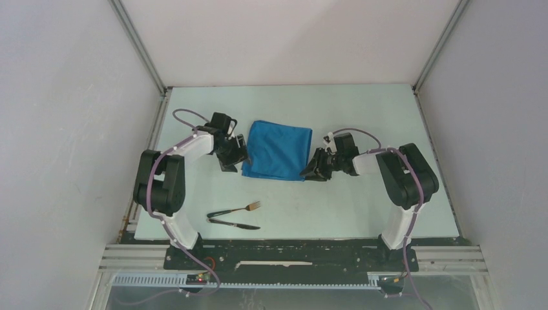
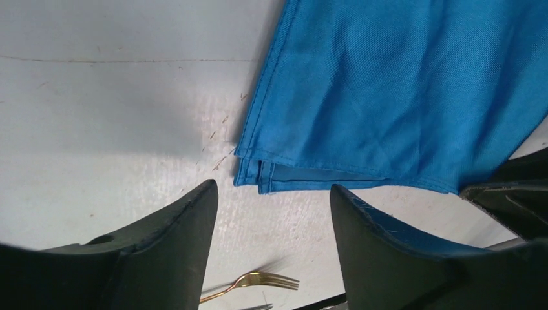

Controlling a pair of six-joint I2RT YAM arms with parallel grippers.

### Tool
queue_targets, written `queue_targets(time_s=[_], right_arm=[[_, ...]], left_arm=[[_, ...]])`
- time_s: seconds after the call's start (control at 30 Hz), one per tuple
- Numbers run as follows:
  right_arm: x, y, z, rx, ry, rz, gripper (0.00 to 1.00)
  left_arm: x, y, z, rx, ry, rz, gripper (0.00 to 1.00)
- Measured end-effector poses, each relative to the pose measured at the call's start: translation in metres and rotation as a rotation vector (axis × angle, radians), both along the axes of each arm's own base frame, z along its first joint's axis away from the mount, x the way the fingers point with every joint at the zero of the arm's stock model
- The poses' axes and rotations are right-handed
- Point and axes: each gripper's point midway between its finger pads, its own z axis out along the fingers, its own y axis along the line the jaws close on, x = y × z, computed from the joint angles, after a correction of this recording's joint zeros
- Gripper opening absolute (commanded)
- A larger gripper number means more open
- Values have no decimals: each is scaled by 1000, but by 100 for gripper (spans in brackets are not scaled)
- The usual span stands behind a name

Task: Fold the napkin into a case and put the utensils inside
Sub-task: Smooth out the lower triangle-folded napkin at the center of the board.

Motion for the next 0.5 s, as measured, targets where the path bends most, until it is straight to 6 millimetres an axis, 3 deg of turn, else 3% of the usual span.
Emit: queue_targets(time_s=[0.2, 0.37, 0.43, 0.5], right_arm=[[0, -2, -9, -21, 34, -13, 4], [2, -7, -11, -17, 48, -24, 0], [2, -10, -11, -18, 50, -25, 16], [2, -14, -10, -25, 49, -27, 40]], left_arm=[[0, -1, -21, -17, 44, 27, 47], [-6, -2, -29, -43, 56, 59, 39], [-10, -1, -29, -52, 43, 66, 43], [-17, 1, -27, -49, 43, 69, 58]])
